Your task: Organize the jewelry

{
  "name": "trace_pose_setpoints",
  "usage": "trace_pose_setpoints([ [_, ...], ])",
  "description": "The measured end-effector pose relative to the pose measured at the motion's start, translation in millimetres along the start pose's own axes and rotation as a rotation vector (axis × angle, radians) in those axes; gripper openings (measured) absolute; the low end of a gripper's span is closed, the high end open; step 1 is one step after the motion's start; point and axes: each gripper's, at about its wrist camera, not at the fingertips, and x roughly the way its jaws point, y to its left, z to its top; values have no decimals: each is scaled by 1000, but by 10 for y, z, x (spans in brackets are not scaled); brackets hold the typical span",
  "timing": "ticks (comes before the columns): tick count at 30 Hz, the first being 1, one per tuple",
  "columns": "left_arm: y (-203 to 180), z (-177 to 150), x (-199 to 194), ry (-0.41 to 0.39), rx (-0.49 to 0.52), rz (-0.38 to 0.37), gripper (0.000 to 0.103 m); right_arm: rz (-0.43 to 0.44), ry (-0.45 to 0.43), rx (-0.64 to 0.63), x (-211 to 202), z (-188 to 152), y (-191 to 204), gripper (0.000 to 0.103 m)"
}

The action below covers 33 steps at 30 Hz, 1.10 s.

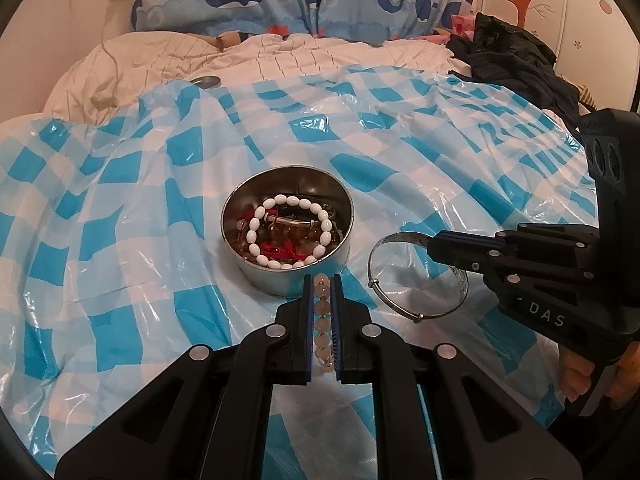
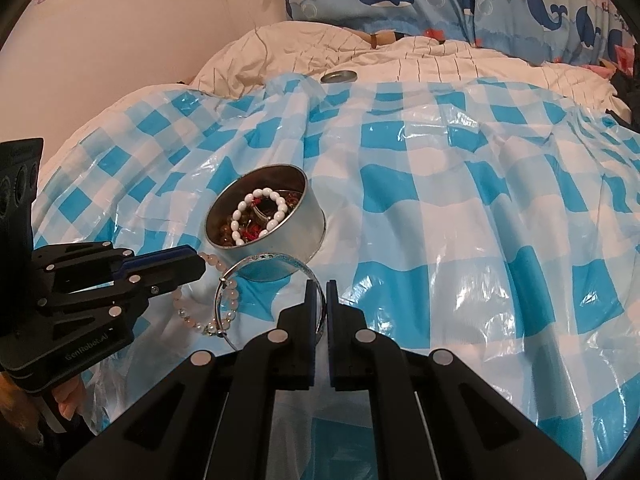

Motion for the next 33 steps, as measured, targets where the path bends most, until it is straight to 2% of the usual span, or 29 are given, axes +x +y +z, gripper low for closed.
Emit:
trace_pose_setpoints([
  [19, -6, 87, -156, -58, 0, 10, 7, 12, -98, 12, -170, 46, -5, 6],
  [33, 32, 267, -303, -150, -46, -16, 7, 5, -189, 52, -330, 104, -78, 10],
])
